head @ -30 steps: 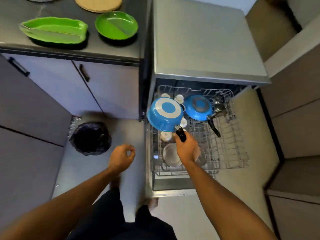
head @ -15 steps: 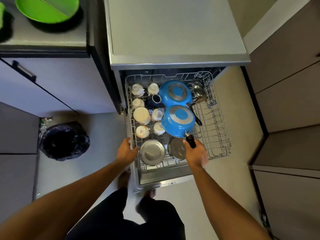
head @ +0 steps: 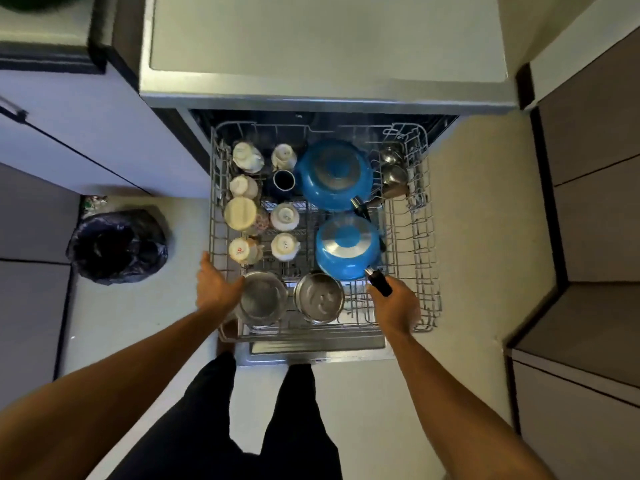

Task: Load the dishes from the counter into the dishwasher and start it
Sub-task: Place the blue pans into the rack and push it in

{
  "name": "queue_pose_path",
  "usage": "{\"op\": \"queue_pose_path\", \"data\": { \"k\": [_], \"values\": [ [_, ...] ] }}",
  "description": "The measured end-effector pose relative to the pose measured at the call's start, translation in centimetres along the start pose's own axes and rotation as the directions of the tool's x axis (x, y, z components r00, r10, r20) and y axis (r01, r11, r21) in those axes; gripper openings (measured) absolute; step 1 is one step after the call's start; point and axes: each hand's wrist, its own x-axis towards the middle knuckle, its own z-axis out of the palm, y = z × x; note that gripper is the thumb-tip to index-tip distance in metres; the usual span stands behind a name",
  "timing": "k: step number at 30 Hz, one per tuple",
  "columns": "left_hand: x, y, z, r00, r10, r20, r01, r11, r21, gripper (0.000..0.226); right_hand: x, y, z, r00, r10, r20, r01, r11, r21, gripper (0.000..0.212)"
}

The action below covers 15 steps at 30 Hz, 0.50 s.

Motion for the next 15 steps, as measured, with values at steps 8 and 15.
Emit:
{"op": "queue_pose_path", "data": {
  "k": [8, 15],
  "values": [
    [0.3, 0.0, 1.7, 0.992, -0.028, -0.123, 0.048, 0.986, 0.16, 0.1, 3.9, 3.6, 2.1, 0.964, -0.233, 0.128, 0.226, 0.972, 0.07, 0.013],
    [0.7, -0.1, 1.9, 0.992, -0.045, -0.116, 0.069, 0.973, 0.218, 0.103, 5.9, 5.8, 3.7, 0.935, -0.297, 0.193, 0.284, 0.954, 0.092, 0.022]
  ]
}}
